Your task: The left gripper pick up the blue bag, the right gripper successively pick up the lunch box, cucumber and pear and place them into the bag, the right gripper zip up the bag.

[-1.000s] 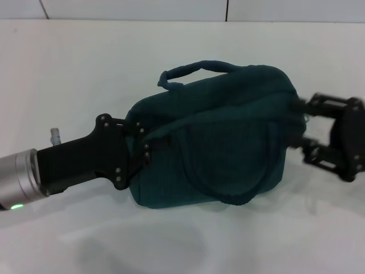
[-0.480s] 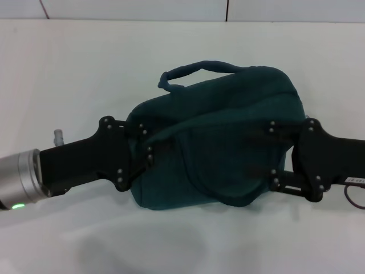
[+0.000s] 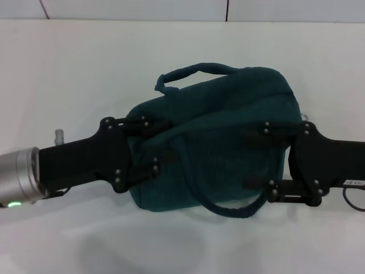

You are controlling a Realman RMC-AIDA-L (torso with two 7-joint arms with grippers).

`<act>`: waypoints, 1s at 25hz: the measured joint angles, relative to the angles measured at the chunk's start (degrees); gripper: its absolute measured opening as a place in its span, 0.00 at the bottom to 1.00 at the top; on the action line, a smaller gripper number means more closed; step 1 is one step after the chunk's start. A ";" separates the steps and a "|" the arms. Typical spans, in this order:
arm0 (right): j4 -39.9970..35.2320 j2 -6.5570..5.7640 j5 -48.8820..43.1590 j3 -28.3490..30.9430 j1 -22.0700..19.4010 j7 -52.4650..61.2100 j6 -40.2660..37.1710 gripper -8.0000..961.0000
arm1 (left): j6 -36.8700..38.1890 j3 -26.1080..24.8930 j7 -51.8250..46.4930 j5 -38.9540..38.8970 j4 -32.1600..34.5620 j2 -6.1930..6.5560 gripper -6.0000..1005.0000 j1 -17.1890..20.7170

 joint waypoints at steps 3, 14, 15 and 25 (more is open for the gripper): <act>-0.49 0.03 0.00 0.00 -0.31 0.02 -0.35 0.68 | 1.08 -0.09 0.18 0.77 0.30 0.22 0.38 0.33; -0.78 -0.13 0.36 0.42 -0.44 -0.27 -1.66 0.68 | 9.49 -0.29 0.33 0.89 -0.01 1.64 0.77 0.78; -0.90 -0.13 0.50 0.43 -0.50 -0.28 -1.78 0.68 | 9.50 -0.29 0.33 0.89 -0.03 1.64 0.78 0.83; -1.61 -0.20 0.81 0.42 -1.32 -0.15 -2.14 0.67 | 9.30 0.01 0.40 0.94 -0.12 1.66 0.79 0.92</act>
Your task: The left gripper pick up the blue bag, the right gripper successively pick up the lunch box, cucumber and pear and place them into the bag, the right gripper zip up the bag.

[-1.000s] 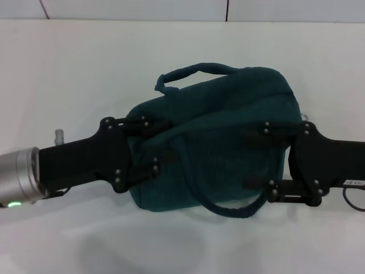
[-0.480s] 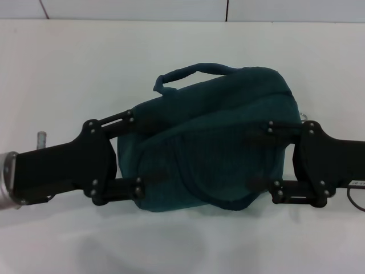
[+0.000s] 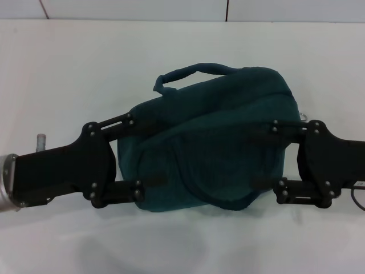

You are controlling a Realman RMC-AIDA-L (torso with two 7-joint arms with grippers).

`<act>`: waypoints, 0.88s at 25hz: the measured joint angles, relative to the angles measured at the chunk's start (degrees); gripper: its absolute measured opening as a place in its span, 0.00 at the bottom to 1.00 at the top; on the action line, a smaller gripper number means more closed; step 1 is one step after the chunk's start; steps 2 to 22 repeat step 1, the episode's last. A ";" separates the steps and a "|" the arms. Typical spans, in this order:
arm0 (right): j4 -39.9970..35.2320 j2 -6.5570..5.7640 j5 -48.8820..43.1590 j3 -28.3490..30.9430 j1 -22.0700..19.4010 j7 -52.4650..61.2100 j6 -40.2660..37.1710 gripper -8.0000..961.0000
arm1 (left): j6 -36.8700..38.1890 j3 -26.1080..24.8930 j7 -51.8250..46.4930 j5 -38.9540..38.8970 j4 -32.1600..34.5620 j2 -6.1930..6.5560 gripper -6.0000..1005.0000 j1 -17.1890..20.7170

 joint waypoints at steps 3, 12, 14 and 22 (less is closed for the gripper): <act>-0.19 0.00 0.00 -0.02 -0.16 0.00 0.00 0.67 | -0.04 -0.02 0.11 0.00 0.00 0.00 0.79 0.04; -0.19 0.00 0.00 -0.02 -0.16 0.00 0.00 0.67 | -0.04 -0.02 0.11 0.00 0.00 0.00 0.79 0.04; -0.19 0.00 0.00 -0.02 -0.16 0.00 0.00 0.67 | -0.04 -0.02 0.11 0.00 0.00 0.00 0.79 0.04; -0.19 0.00 0.00 -0.02 -0.16 0.00 0.00 0.67 | -0.04 -0.02 0.11 0.00 0.00 0.00 0.79 0.04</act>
